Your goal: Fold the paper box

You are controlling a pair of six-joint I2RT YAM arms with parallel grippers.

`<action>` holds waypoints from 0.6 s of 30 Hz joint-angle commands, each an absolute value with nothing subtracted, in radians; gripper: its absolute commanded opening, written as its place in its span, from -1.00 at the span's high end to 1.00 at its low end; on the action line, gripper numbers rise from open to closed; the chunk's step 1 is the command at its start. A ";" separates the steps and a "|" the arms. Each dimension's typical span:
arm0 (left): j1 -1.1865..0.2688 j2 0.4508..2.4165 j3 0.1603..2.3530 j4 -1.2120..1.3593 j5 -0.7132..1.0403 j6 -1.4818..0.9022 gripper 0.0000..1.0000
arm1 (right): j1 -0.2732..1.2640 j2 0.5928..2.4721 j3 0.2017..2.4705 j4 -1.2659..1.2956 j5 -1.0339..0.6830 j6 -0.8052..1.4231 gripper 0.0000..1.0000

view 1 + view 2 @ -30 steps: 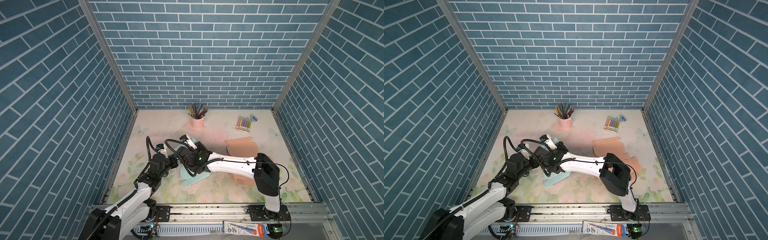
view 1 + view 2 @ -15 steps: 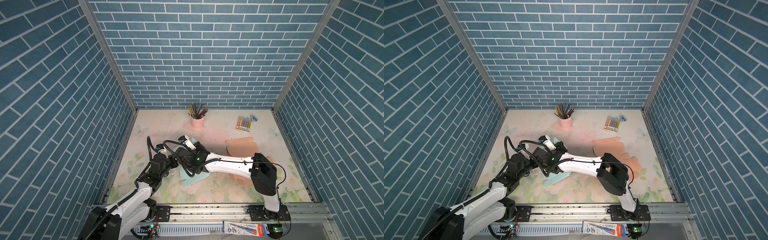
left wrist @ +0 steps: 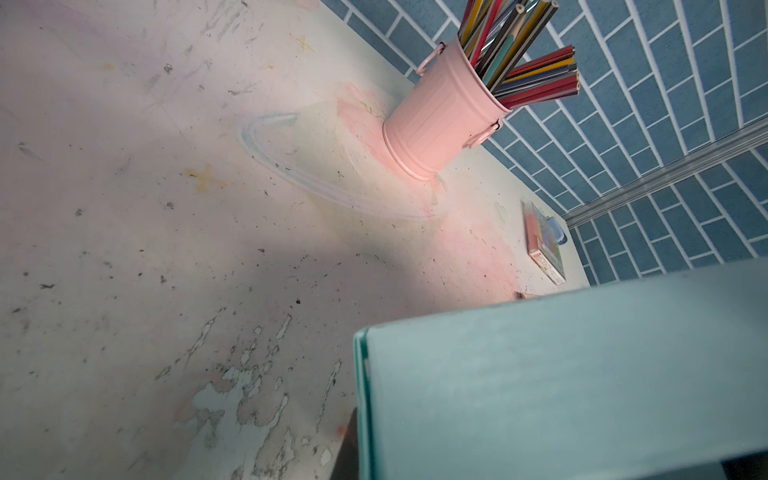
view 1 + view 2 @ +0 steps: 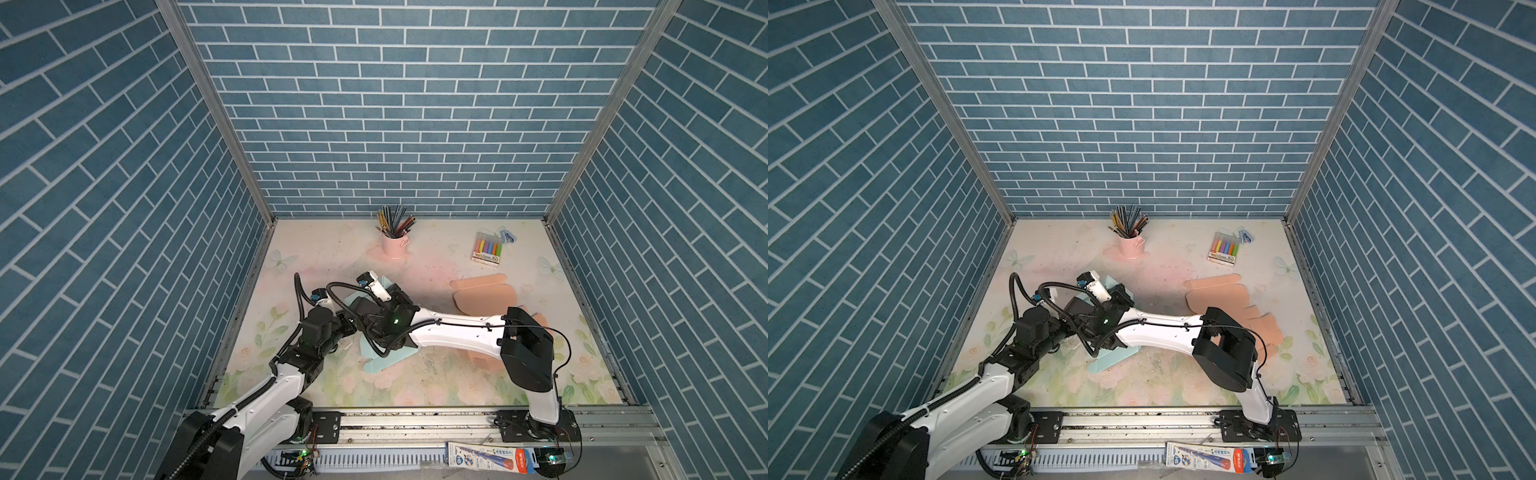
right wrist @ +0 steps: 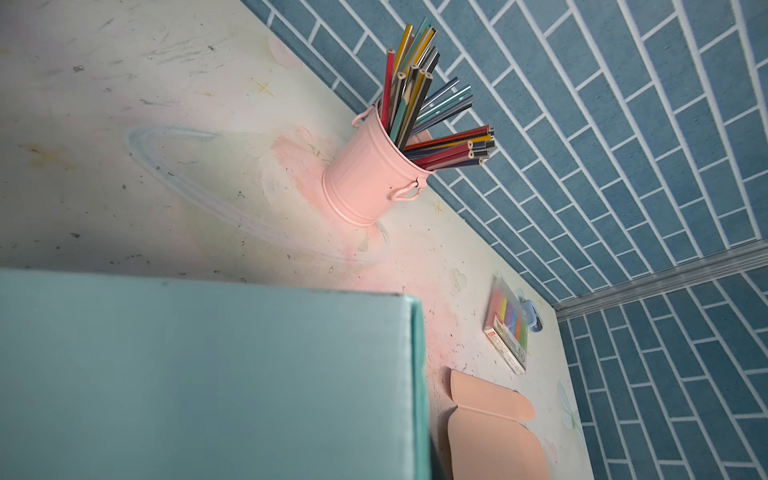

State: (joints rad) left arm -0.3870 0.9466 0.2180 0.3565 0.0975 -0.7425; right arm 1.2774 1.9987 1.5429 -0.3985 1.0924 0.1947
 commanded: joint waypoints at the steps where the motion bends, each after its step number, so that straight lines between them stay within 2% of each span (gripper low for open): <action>1: -0.407 0.932 0.225 0.443 0.141 -0.721 1.00 | 1.301 1.994 1.505 -0.403 1.082 0.143 0.73; 9: -0.407 0.935 0.217 0.437 0.114 -0.715 1.00 | 1.327 1.873 1.389 -0.306 1.009 0.174 0.17; 13: -0.406 0.948 0.232 0.392 0.088 -0.676 1.00 | 1.330 1.773 1.325 -0.287 0.880 0.244 -0.08; 18: -0.405 0.970 0.258 0.348 0.078 -0.585 1.00 | 1.333 1.646 1.276 -0.258 0.693 0.287 -0.31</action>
